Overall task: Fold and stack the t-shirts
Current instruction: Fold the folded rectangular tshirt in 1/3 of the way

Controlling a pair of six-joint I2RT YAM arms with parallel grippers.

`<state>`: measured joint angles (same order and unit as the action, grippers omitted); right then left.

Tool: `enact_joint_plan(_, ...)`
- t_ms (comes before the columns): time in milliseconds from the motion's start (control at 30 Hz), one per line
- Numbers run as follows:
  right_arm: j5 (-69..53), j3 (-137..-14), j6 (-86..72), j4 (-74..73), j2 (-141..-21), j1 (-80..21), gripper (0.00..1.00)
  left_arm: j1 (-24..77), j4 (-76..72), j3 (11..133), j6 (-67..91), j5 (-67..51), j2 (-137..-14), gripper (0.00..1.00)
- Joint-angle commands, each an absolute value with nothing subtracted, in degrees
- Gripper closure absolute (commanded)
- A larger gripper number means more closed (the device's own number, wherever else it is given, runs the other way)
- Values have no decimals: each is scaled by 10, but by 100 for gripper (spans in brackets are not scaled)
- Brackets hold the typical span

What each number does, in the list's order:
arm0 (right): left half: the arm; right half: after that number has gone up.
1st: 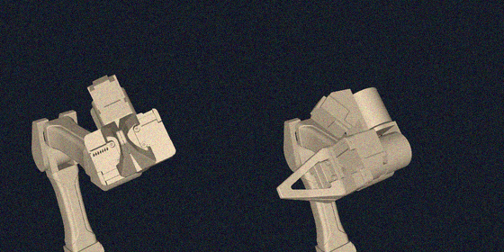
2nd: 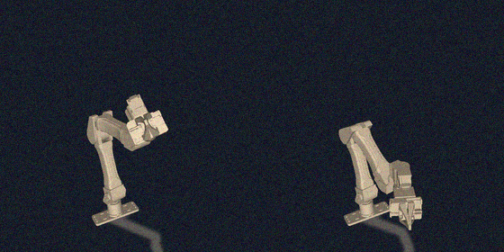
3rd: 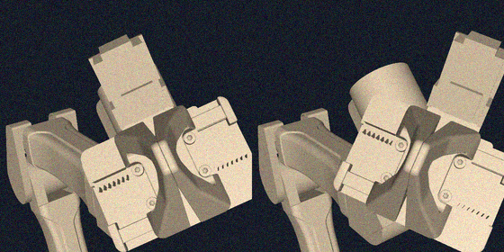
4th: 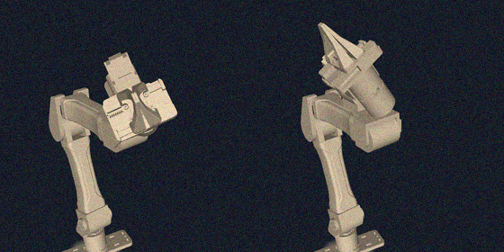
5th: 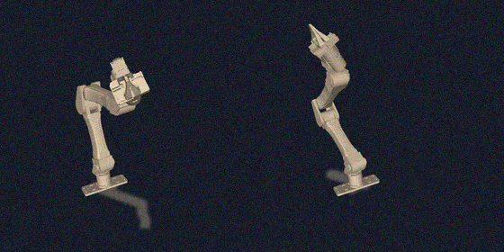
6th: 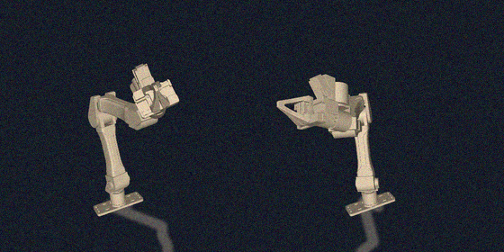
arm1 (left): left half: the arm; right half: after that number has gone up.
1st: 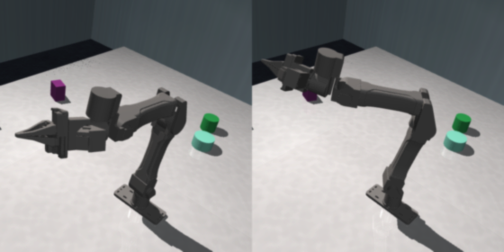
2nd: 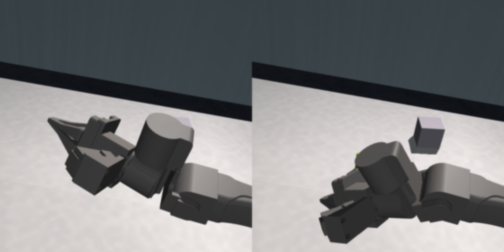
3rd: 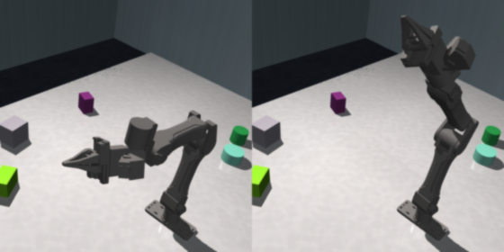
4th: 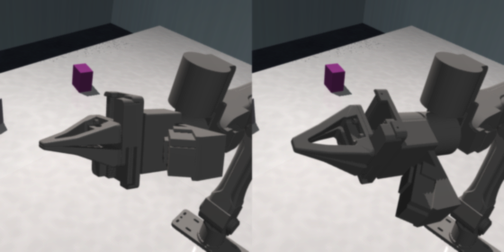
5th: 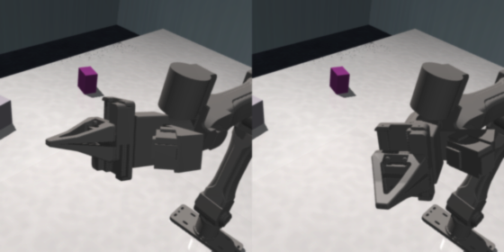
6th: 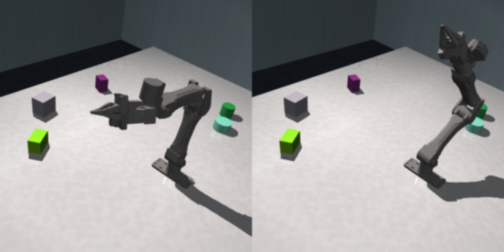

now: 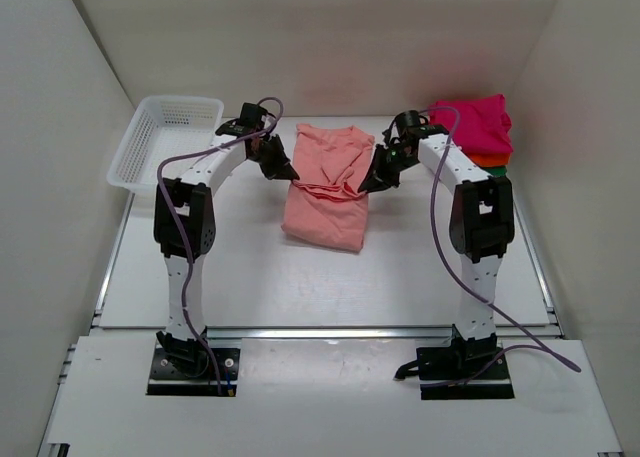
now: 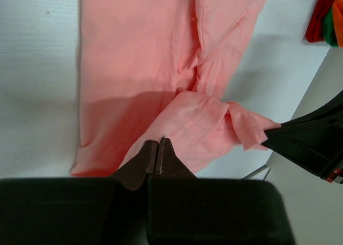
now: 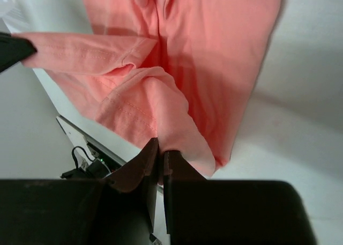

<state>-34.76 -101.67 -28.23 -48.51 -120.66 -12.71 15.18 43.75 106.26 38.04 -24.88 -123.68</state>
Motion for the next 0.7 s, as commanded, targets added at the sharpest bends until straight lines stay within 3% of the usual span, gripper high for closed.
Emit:
enact_joint_plan(0, -354, -1077, -272, -503, -1241, -120, 100, 142, 440, 1094, 386, -259, -1249, 100)
enact_joint_plan(267, -345, -1214, -276, -549, -1340, -113, 100, 139, 464, 1186, 381, -270, -1334, 97)
enact_joint_plan(533, -335, -1230, -276, -537, -1382, -108, 100, 137, 457, 1274, 395, -277, -1411, 87)
enact_joint_plan(633, -342, -1227, -281, -501, -1383, -98, 91, 129, 456, 1317, 409, -282, -1438, 77)
enact_joint_plan(667, -348, -1221, -286, -477, -1383, -96, 90, 130, 454, 1340, 419, -293, -1450, 79)
